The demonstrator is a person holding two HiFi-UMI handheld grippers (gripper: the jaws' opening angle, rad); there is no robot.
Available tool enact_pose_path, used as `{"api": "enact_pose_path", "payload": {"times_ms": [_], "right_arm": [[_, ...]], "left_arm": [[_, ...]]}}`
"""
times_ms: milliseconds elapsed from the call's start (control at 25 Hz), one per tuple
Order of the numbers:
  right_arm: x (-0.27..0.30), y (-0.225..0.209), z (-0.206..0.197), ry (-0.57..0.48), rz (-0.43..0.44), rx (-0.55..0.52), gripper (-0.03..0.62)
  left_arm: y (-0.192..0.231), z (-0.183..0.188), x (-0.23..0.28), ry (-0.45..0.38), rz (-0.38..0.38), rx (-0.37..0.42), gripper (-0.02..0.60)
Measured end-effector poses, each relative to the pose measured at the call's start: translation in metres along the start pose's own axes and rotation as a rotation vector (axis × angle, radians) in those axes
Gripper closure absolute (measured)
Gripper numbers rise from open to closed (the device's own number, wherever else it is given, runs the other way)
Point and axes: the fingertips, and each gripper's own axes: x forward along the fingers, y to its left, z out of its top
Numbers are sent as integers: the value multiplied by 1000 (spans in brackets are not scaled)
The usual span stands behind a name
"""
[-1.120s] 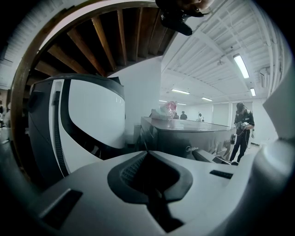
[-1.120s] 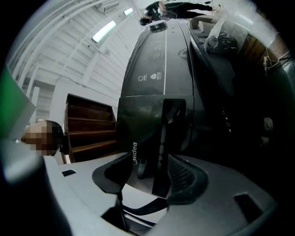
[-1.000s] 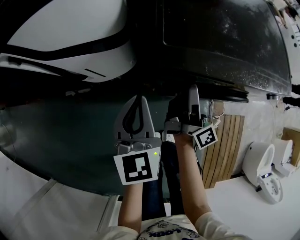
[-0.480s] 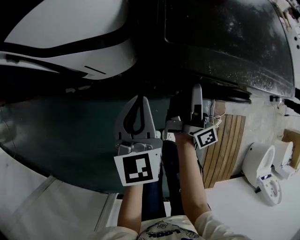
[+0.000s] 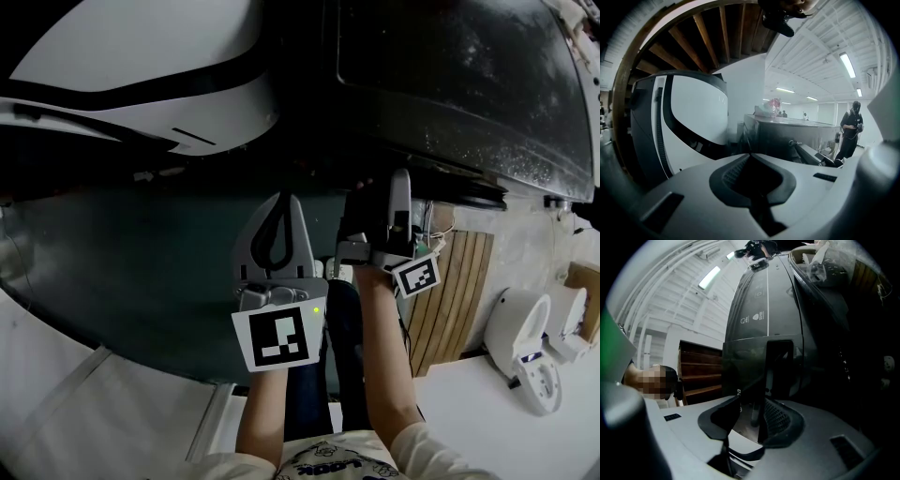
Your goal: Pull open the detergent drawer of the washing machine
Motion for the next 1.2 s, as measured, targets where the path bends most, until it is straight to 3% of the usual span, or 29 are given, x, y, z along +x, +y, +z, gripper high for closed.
{"api": "enact_pose_path", "payload": {"times_ms": [1200], "right_arm": [[-20,7,-5,26,19,-12,465]], "left_arm": [[1,1,-6,1,-3,1,568]]}}
